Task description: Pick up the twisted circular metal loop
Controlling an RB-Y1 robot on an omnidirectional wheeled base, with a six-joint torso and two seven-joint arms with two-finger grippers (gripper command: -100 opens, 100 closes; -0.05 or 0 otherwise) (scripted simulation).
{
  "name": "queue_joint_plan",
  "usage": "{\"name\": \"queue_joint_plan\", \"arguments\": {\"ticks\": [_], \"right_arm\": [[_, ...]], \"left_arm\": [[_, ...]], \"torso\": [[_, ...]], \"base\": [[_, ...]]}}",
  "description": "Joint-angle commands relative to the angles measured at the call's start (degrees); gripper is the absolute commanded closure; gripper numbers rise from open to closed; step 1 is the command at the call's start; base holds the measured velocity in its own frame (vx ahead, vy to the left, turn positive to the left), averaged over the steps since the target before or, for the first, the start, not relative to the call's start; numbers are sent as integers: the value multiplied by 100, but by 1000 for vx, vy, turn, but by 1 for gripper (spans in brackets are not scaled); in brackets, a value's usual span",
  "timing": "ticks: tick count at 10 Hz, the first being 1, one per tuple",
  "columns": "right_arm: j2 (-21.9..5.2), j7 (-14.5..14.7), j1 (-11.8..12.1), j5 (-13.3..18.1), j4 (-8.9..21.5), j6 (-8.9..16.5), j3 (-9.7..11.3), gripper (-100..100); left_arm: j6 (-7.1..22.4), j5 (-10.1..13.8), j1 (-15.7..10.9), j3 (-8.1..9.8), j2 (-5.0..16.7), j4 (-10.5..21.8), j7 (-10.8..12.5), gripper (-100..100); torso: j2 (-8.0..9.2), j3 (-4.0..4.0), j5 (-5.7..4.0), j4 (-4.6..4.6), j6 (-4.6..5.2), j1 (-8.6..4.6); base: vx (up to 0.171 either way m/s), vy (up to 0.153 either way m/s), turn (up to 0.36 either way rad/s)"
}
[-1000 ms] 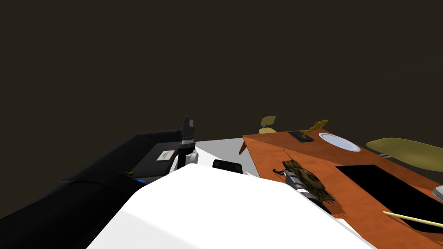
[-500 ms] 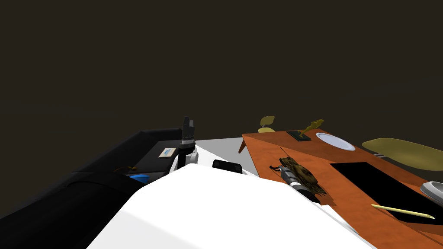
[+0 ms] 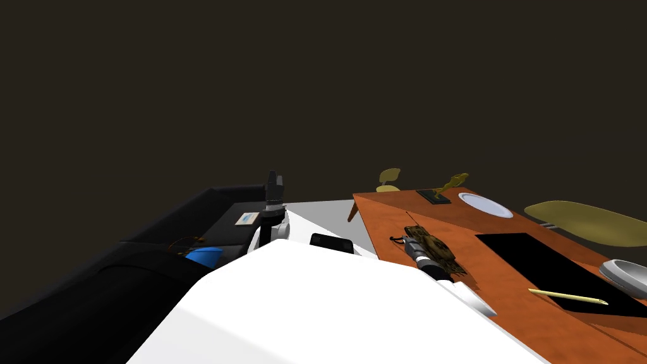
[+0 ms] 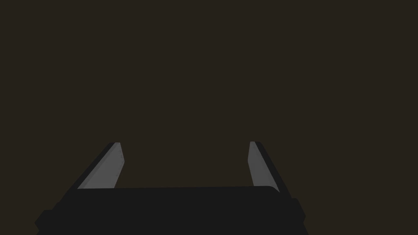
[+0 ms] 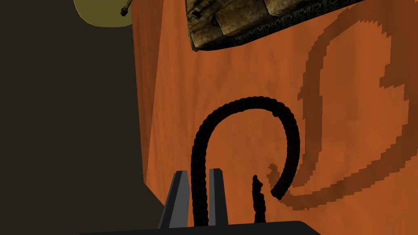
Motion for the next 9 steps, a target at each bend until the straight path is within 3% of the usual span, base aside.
{"name": "queue_joint_plan", "arguments": {"ticks": [1,2,4,5,7,8,9], "right_arm": [[15,-136,24,220,-85,-94,-4,100],[136,-394,-123,424,-248,-368,-80,100],[136,-484,-123,694,-248,-368,-80,100],[257,-754,-270,903,-411,-642,-155,100],[257,-832,-270,1168,-411,-642,-155,100],[378,-1116,-416,1380,-574,-917,-231,100],[378,-1179,-416,1559,-574,-917,-231,100]], "left_arm": [[0,0,0,0,0,0,0,0],[0,0,1,0,0,0,0,0],[0,0,0,0,0,0,0,0],[0,0,1,0,0,0,0,0],[0,0,0,0,0,0,0,0],[0,0,1,0,0,0,0,0],[0,0,0,0,0,0,0,0]], "torso": [[0,0,0,0,0,0],[-11,-7,1,-4,2,6],[0,0,1,0,0,7],[-9,-5,2,-3,3,5],[-1,-1,3,-1,1,1],[-12,-7,4,-3,3,1],[-4,-1,7,2,-4,4]], "base": [[-44,-7,0],[-85,-18,21],[-76,-12,19],[-86,-23,23],[-72,-29,18],[-88,-33,25],[-100,-27,39]]}}
